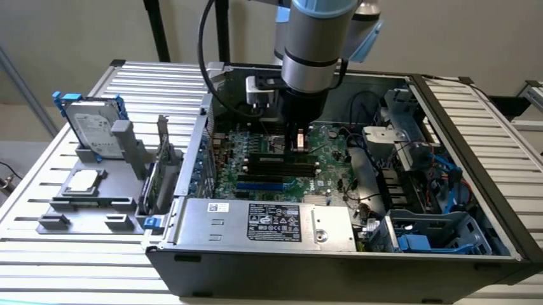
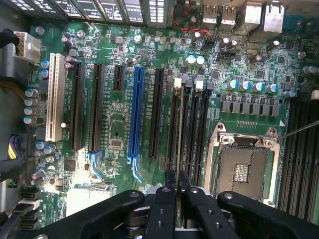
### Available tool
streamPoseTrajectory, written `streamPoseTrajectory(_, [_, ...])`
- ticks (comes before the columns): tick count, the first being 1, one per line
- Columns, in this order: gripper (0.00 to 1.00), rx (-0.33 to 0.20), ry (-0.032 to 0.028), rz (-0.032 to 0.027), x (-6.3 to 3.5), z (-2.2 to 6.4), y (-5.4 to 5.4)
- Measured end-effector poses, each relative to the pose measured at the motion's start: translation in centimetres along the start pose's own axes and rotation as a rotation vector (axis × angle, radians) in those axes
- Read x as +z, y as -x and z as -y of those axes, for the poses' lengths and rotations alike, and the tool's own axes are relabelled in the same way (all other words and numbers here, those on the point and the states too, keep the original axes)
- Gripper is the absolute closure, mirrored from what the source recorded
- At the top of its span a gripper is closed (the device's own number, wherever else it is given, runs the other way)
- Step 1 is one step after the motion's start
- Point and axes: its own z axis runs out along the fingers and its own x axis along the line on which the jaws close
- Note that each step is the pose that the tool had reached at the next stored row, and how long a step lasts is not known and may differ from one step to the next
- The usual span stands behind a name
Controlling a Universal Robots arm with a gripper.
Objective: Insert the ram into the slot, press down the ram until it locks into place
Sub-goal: 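Insert the ram into the slot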
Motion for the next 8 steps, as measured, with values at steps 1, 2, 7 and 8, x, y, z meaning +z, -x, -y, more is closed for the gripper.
streamPoseTrajectory(1, [0.87, 0.001, 0.0000, -0.0002, 0.04, 0.00, 0.00])
streamPoseTrajectory(2, [0.87, 0.004, 0.0000, -0.0005, 0.09, 0.00, 0.00])
streamPoseTrajectory(7, [0.87, 0.016, 0.0001, -0.0045, 0.34, 0.01, -0.01])
streamPoseTrajectory(8, [0.87, 0.019, 0.0001, -0.0060, 0.39, 0.01, -0.01])
